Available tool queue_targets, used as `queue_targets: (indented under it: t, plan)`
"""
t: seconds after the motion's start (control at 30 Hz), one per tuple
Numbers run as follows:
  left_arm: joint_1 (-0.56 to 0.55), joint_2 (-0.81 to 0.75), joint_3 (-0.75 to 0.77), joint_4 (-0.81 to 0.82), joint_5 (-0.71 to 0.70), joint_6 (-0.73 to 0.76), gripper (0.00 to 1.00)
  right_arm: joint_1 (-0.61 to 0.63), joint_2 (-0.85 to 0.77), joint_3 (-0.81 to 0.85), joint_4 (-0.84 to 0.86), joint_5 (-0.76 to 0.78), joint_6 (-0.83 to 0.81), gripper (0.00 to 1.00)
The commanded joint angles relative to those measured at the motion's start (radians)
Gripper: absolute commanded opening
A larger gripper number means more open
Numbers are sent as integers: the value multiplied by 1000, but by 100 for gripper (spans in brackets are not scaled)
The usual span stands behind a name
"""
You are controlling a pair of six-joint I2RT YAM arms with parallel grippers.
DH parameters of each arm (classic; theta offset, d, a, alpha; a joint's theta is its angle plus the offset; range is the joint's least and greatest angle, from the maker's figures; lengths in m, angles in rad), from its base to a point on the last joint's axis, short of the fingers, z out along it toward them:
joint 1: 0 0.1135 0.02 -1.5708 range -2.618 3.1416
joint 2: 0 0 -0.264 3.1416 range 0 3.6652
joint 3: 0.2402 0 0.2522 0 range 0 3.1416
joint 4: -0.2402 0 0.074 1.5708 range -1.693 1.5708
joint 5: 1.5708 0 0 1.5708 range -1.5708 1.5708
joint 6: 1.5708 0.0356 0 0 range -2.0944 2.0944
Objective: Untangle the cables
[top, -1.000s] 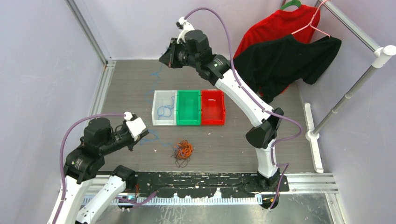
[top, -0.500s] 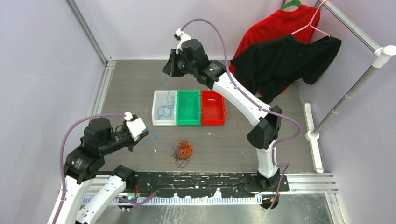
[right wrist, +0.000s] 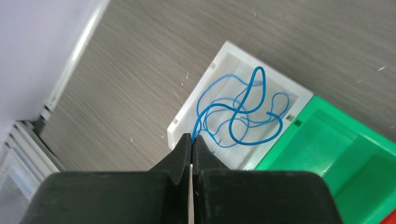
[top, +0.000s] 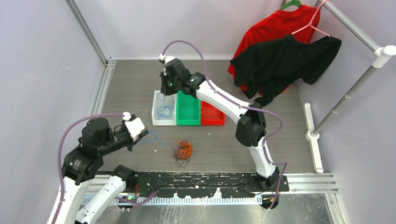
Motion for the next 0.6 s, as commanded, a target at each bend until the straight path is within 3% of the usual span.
queue_targets:
  t: [0.0,0.43,0.47,0.57]
  plan:
    - [-2,1,42,31,24,2,0,26,53,-7,-7,45,-34,1]
    - [-2,-9,51,13,23,5,0,23,276,132,-104,89,-33,1]
    - [-2,-10,50,13,24,7,0,20,274,132,-107,88,-30,5]
    - [-2,-7,47,15,27,7,0,10,232,113,-90,69,-12,32]
